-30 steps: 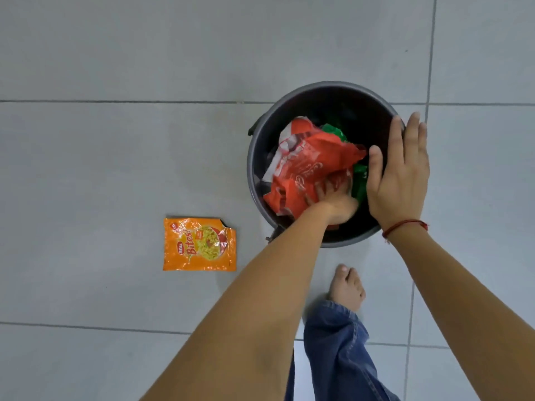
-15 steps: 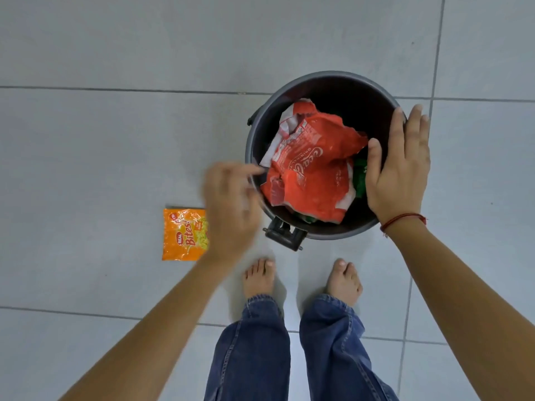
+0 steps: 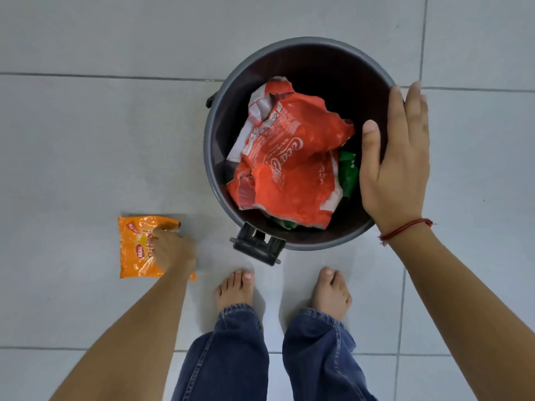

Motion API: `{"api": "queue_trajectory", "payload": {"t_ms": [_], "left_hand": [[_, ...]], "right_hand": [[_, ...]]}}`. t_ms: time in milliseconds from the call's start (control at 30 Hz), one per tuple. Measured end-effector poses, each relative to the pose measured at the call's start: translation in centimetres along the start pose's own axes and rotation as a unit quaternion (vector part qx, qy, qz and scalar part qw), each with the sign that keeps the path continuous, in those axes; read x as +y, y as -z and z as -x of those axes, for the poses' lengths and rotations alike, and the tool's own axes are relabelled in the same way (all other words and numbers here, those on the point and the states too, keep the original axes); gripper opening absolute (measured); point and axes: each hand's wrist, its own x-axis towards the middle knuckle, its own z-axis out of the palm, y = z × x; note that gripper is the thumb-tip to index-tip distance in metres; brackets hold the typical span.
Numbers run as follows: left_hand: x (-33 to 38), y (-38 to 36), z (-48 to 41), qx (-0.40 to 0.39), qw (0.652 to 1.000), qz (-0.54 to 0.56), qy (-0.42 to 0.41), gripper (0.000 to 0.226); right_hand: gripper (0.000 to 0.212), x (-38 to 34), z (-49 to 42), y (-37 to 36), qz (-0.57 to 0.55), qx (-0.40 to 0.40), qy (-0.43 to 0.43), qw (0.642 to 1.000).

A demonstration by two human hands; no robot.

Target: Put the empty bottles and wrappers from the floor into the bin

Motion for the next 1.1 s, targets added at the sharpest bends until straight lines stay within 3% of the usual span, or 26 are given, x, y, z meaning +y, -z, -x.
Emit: {"api": "queue_trajectory", "payload": {"t_ms": [133,300,367,433,500,533,600,667,767,867,967,1100], "left_hand": [[2.7,1.0,1.4,-0.034,0.999,0.018,-0.013,0.021],[6.6,2.8,5.6,-0.086,0.988,-0.126,-0.013,0.024],[8.4,3.7,7.7,-0.098,0.967,-0.237,-0.009,0.021],[10.6,5.1,7.9,-0.095,0.944,-0.315,0.031,0.037],[11.1,5.1,9.3,-0.140,0.952,-0.271,0.030,0.046],[12.6,6.2,9.0,-0.135,0.958,-0.255,-0.008,0.048],[17.8,9.5,6.1,0.042,0.962,-0.224,-0.152,0.050],[24.7,12.7,2.2,0.082,0.946,-0.219,-0.224,0.062],[27.7,11.8,-0.6,-0.038,0.964,-0.233,-0.120,0.070],[26.0,10.0,-0.6,-0.090,0.954,-0.270,-0.099,0.089],[26.6,11.5,-0.9,-0.096,0.950,-0.281,-0.100,0.090],[27.3,14.7,2.9,-0.031,0.926,-0.326,-0.186,0.073]], "right_hand": [[0.051,-0.6,-0.1,0.4,-0.003,-0.010,-0.010,1.000],[0.051,-1.1,-0.1,0.9,-0.006,-0.029,-0.029,0.999],[0.051,-1.2,-0.1,1.0,-0.009,-0.035,-0.033,0.999],[0.052,-1.1,-0.1,1.0,-0.012,-0.042,-0.037,0.998],[0.052,-1.0,-0.1,0.9,-0.012,-0.041,-0.038,0.998],[0.052,-0.9,0.0,0.8,-0.011,-0.041,-0.037,0.998],[0.051,-0.9,-0.1,0.7,-0.012,-0.038,-0.037,0.999],[0.052,-0.9,-0.1,0.6,-0.006,-0.037,-0.036,0.999],[0.052,-0.5,0.1,0.4,0.004,-0.033,-0.036,0.999],[0.052,-0.5,-0.1,0.3,0.012,-0.038,-0.034,0.999],[0.053,-1.0,0.0,0.6,0.045,-0.068,-0.036,0.996],[0.055,-2.4,-0.1,2.8,0.076,-0.147,-0.047,0.985]]}}
